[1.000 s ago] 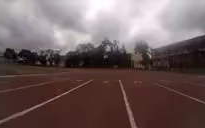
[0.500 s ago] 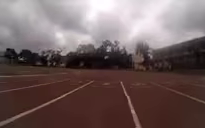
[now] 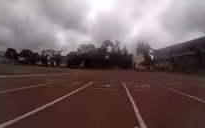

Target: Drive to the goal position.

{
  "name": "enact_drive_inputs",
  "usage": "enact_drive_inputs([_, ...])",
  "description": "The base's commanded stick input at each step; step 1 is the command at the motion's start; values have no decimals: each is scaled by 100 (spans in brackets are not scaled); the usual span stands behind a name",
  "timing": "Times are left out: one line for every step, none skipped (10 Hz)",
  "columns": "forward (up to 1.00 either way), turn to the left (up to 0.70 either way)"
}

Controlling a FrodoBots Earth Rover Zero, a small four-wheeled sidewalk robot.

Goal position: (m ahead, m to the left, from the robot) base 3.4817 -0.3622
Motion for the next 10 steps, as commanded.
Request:
enact_drive_inputs([70,0])
enact_drive_inputs([70,0])
enact_drive_inputs([70,0])
enact_drive_inputs([70,0])
enact_drive_inputs([70,0])
enact_drive_inputs([70,0])
enact_drive_inputs([70,0])
enact_drive_inputs([70,0])
enact_drive_inputs([70,0])
enact_drive_inputs([70,0])
